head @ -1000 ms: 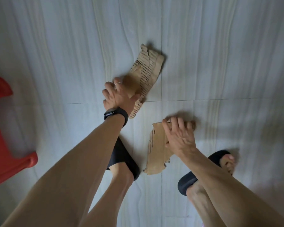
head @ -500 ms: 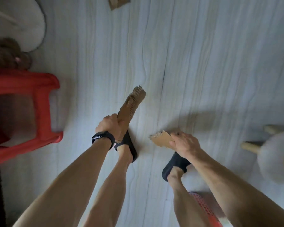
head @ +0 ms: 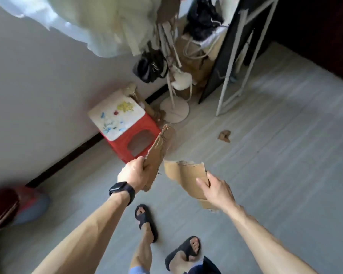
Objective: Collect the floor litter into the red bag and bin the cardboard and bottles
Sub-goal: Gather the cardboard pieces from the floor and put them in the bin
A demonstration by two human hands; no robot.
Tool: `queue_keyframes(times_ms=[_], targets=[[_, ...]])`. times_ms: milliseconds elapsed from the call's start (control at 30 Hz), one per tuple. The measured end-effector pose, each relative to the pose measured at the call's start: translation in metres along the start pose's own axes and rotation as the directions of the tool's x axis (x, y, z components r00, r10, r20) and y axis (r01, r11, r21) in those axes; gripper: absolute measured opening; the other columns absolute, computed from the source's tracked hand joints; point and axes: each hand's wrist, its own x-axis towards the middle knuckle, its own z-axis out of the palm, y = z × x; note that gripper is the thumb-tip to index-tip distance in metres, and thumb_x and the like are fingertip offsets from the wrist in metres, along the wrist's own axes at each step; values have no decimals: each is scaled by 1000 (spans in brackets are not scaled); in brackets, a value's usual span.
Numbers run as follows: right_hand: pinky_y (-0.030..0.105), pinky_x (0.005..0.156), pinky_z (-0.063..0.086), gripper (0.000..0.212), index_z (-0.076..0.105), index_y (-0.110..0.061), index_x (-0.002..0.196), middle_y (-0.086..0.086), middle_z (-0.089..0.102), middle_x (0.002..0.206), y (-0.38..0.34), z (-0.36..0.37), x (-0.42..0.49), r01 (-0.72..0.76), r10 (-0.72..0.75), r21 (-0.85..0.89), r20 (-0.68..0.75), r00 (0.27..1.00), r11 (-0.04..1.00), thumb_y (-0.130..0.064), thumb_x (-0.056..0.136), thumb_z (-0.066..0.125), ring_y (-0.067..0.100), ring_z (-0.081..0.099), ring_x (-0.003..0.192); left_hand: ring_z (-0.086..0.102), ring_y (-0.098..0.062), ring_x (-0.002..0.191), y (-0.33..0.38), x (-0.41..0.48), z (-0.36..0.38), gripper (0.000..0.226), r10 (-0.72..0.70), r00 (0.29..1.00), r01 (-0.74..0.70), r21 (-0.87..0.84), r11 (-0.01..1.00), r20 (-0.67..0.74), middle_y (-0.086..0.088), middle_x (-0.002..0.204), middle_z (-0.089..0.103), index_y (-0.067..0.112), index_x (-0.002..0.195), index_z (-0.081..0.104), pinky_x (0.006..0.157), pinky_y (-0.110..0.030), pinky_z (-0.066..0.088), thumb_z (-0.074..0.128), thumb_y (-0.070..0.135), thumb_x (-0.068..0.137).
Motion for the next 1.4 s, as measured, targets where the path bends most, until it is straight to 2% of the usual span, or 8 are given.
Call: queue_keyframes(times_ms=[167, 300, 533, 733, 900, 1067, 1200, 1400], targets=[[20, 65, 43, 25, 64, -27, 96, -15, 60, 68, -129, -26, -66, 223, -222, 60, -24, 975, 973, -52, 92, 63, 13, 55, 70, 63, -26, 73, -99, -105, -95, 31, -231, 960, 176, -301, 937, -157, 2, 77, 66, 25, 73, 48, 61, -31, 49, 62, 48, 86], [30, 76, 52, 19, 66, -37, 99, -15, 72, 81, -209, 7, -113, 359, -365, 105, 51, 930, 928, -53, 89, 65, 5, 65, 78, 59, -18, 67, -196, -186, -132, 35, -425, 863, 265, -473, 840, -272, 7, 70, 63, 22, 70, 50, 56, -30, 41, 64, 51, 85], [5, 69, 44, 10, 70, -34, 101, -35, 70, 86, -329, 132, -201, 445, -488, 245, 159, 858, 861, -38, 92, 69, -14, 64, 86, 66, -26, 82, -387, -309, -127, 29, -706, 677, 407, -693, 595, -208, 2, 79, 69, 18, 77, 62, 73, -34, 52, 66, 46, 85], [38, 81, 57, 15, 70, -22, 102, -9, 76, 95, -401, 228, -262, 329, -419, 340, 240, 876, 881, -34, 96, 64, 14, 70, 89, 69, -28, 87, -523, -379, -113, 22, -799, 601, 456, -812, 364, -21, -1, 84, 73, 20, 82, 69, 78, -37, 58, 67, 41, 80], [24, 42, 37, 21, 60, -4, 101, 2, 49, 59, -456, 285, -283, 179, -333, 388, 378, 864, 904, -24, 102, 57, 13, 41, 43, 69, -30, 87, -598, -408, -114, 20, -855, 516, 432, -875, 217, 43, -7, 89, 74, 17, 83, 70, 77, -34, 57, 67, 36, 85], [26, 48, 41, 15, 55, -8, 101, 9, 53, 70, -502, 348, -286, 11, -220, 394, 490, 844, 919, -22, 103, 52, 14, 44, 45, 67, -24, 62, -642, -413, -118, 16, -865, 484, 343, -938, 43, 137, -10, 83, 73, 13, 86, 71, 43, -26, 52, 62, 26, 89], [27, 51, 42, 18, 57, -7, 110, 13, 65, 99, -544, 399, -270, -62, -159, 372, 534, 831, 926, -23, 103, 51, 18, 54, 54, 66, -23, 62, -680, -386, -122, 17, -852, 488, 327, -945, -22, 188, -8, 81, 73, 14, 85, 71, 44, -26, 51, 63, 29, 88], [28, 51, 45, 18, 58, -8, 110, 11, 68, 100, -629, 471, -213, -101, -117, 347, 555, 824, 933, -24, 103, 51, 17, 57, 57, 66, -28, 71, -746, -298, -154, 10, -833, 508, 356, -934, -29, 219, -10, 85, 70, 19, 87, 66, 45, -25, 50, 62, 28, 85]])
